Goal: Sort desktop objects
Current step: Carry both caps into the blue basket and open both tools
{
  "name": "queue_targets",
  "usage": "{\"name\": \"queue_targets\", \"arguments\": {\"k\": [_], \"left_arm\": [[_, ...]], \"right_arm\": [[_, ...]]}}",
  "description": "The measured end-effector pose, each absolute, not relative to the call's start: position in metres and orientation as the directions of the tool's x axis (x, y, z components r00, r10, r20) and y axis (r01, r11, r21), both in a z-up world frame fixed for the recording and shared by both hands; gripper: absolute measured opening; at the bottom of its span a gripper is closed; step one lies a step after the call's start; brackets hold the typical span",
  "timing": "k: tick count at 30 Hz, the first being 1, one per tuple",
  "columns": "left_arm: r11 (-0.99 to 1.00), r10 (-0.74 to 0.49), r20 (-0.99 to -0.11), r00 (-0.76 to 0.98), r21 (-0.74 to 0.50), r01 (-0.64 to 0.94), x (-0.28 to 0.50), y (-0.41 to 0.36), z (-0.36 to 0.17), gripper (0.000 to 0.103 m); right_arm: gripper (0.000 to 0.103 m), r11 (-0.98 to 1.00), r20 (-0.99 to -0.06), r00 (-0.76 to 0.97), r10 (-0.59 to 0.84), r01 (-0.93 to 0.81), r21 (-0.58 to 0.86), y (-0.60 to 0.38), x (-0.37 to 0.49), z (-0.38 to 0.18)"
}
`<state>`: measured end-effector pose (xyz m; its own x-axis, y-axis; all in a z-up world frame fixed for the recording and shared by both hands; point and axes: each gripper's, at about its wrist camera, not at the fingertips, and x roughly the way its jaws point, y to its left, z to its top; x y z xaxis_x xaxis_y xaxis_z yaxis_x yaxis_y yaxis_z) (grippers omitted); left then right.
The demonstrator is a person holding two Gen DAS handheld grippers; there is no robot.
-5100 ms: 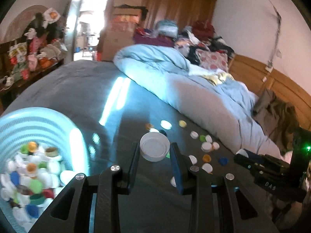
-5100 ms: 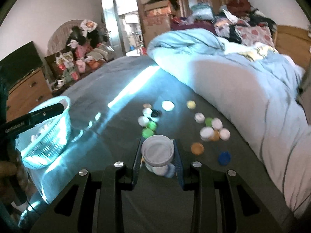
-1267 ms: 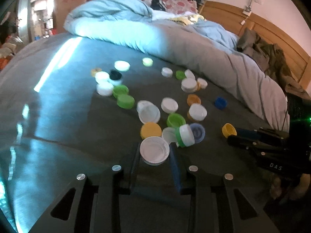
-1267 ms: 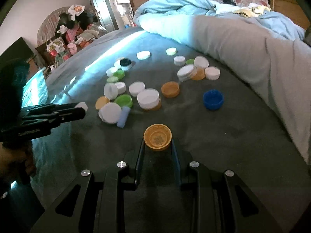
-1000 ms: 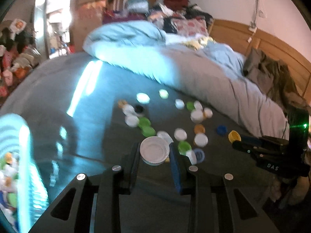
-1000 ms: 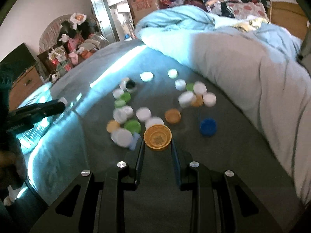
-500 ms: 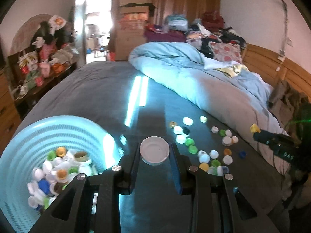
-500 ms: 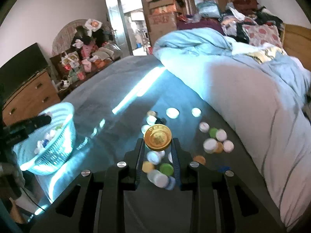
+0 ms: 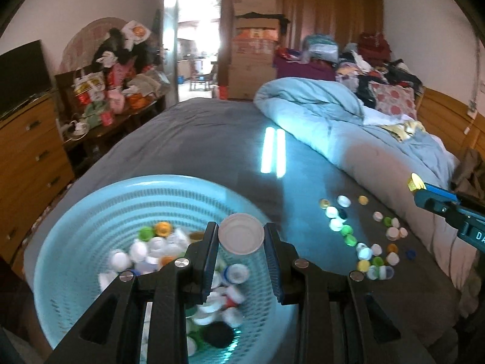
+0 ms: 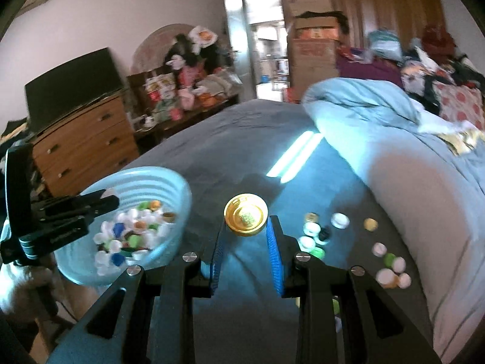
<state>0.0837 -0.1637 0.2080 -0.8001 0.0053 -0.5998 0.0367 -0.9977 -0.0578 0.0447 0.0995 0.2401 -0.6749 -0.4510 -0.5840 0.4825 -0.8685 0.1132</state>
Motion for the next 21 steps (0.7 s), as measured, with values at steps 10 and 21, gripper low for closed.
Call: {"name": "queue_targets", "arguments": {"k": [10,21], "left_arm": [[-0.986,-0.043,-0.617,-0.785,-0.102,0.134,0.101,-0.222,0.197,0.032],[-0.957,-0.078,-0.635,-0.768,-0.169,0.237,0.117,-0.285,0.182,0.032]], "right_arm": [[0.024,-0.784,-0.625,-0.567,-0.537,0.609,0.121,0.008,0.044,0.236],[0.024,-0.710,-0.700,-0.432,-0.569,0.687,0.153,-0.073,0.040,0.222]]}}
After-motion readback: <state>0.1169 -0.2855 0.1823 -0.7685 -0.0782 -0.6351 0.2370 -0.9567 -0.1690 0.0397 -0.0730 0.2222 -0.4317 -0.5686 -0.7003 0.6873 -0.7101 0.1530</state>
